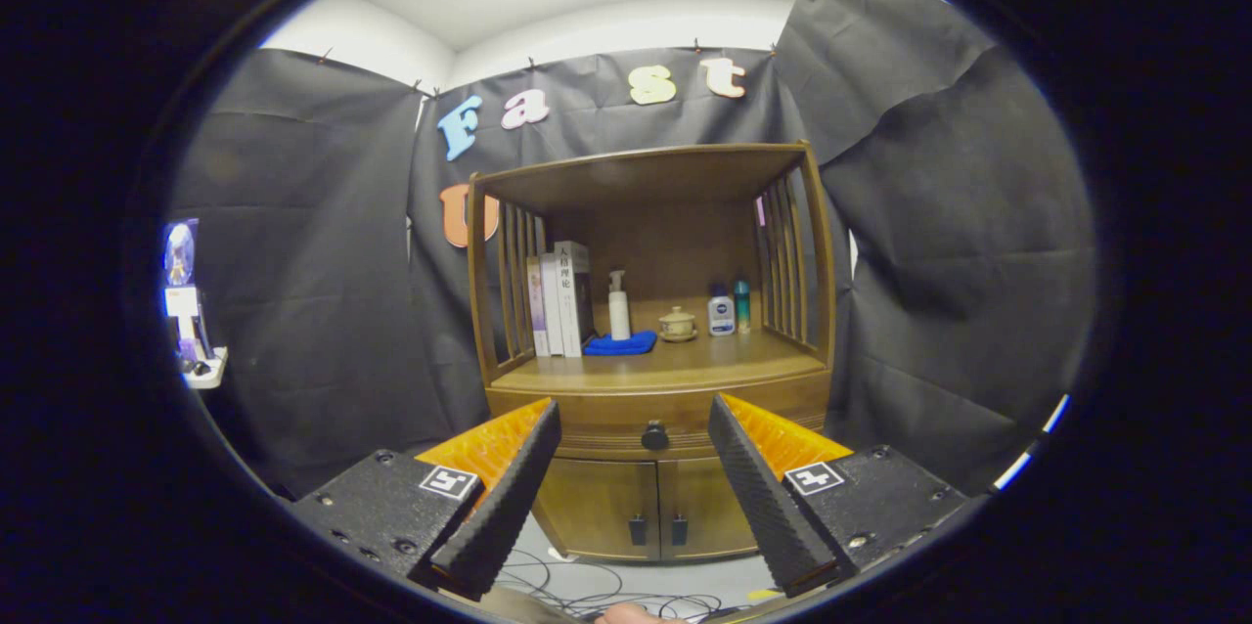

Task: Pull open the drawer, take out the items inside it, and place them on the countertop above the cabinet.

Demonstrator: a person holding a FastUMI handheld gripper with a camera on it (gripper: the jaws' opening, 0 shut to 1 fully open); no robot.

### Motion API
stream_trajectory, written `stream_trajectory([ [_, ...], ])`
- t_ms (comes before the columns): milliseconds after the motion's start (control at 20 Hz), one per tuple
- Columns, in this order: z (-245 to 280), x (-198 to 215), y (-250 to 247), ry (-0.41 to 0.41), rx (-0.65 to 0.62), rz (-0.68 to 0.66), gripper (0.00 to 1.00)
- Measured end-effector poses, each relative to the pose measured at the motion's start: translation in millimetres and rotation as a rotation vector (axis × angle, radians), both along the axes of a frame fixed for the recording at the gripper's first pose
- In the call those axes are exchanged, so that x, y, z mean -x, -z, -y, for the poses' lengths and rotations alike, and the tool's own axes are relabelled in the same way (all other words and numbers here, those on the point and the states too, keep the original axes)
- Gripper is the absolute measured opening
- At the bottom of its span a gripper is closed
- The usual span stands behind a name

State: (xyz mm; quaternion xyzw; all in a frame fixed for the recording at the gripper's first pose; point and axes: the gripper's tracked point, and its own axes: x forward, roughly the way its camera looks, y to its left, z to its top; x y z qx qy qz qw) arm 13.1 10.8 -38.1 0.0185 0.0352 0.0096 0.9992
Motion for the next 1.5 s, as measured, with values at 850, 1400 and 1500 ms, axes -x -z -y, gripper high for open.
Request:
stream_trajectory([
  [850,-11.4,-91.0,65.2,0.010,0.008,-0.073,0.99],
  [1400,8.4,-195.7,144.6,0.065,0.008,-0.205,0.84],
  [1500,12.8,-210.5,157.3,0.073,0.019,-0.233,0.79],
])
